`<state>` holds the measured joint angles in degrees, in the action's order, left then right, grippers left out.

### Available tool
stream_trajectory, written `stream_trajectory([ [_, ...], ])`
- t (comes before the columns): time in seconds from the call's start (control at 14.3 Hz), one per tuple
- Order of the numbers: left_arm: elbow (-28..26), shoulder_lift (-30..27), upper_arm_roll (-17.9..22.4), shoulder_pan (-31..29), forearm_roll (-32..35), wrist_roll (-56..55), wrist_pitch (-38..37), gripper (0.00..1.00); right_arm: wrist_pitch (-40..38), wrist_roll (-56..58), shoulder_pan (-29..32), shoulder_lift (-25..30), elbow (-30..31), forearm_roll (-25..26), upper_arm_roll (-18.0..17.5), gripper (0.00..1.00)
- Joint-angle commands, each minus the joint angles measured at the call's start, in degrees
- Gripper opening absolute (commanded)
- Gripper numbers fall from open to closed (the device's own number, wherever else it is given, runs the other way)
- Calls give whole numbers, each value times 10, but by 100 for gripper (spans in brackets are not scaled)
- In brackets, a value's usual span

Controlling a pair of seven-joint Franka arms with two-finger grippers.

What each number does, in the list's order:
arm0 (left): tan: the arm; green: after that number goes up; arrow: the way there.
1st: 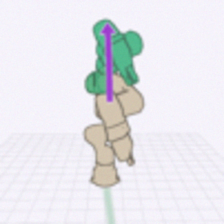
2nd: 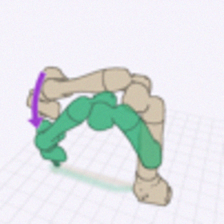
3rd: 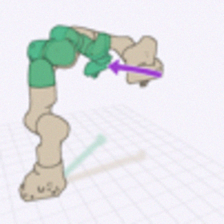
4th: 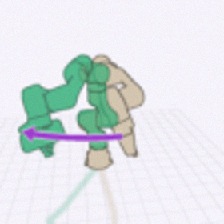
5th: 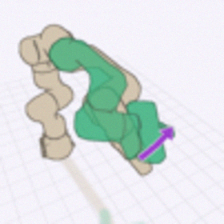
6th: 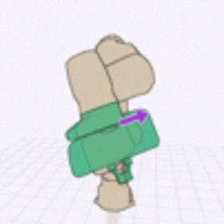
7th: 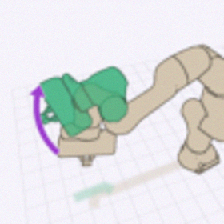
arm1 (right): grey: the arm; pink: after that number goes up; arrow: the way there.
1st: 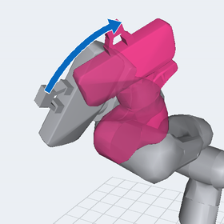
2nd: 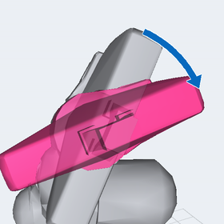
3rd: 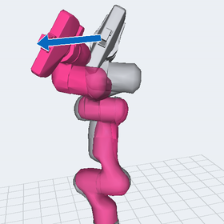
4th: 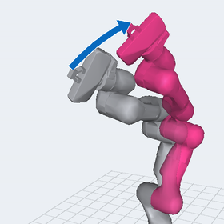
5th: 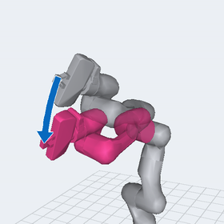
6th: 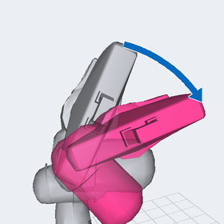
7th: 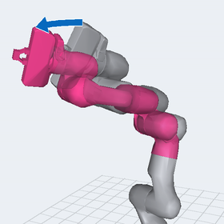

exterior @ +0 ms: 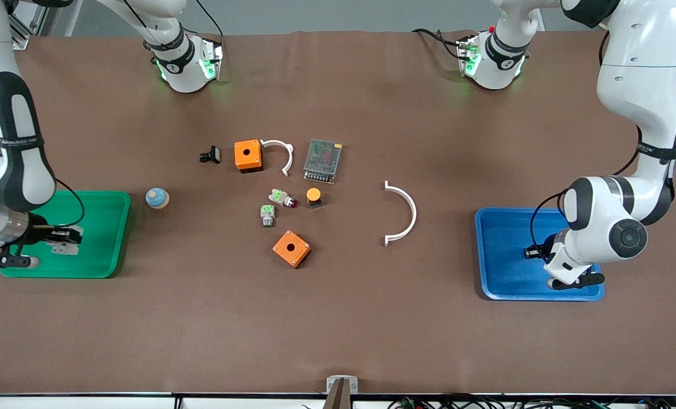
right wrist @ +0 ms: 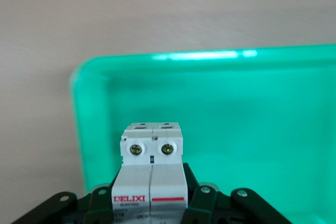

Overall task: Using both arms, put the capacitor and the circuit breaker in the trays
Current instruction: 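Lower the capacitor into the blue tray while the right gripper carries the breaker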

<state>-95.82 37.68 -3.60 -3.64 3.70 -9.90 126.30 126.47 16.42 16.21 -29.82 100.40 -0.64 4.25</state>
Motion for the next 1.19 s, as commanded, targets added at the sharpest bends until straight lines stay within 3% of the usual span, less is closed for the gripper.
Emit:
stream_trajectory([
  [0.0,6,5,-6,-8,13,9,10,16,45,14,36,-8,26,27,-15,0],
  [0.21,5,8,-6,-8,13,9,18,21,91,35,57,-28,43,26,-15,0],
  [0.28,3,8,-7,-8,13,9,19,28,96,35,57,-32,43,26,-15,0],
  [0.35,2,7,-7,-8,13,10,19,48,98,35,57,-36,44,26,-15,0],
  [0.49,2,1,-7,-10,12,30,18,99,99,36,56,-42,44,26,-15,0],
  [0.63,-4,-35,-9,-11,10,38,-1,100,102,37,56,-51,45,26,-15,0],
  [0.91,-25,-148,-19,-10,4,38,-113,100,109,38,56,-52,44,27,-15,4],
  [1.05,-57,-216,-26,-11,3,38,-141,100,109,38,58,-52,43,27,-15,9],
  [1.12,-68,-247,-26,-10,-4,38,-156,100,109,38,58,-52,41,27,-15,24],
])
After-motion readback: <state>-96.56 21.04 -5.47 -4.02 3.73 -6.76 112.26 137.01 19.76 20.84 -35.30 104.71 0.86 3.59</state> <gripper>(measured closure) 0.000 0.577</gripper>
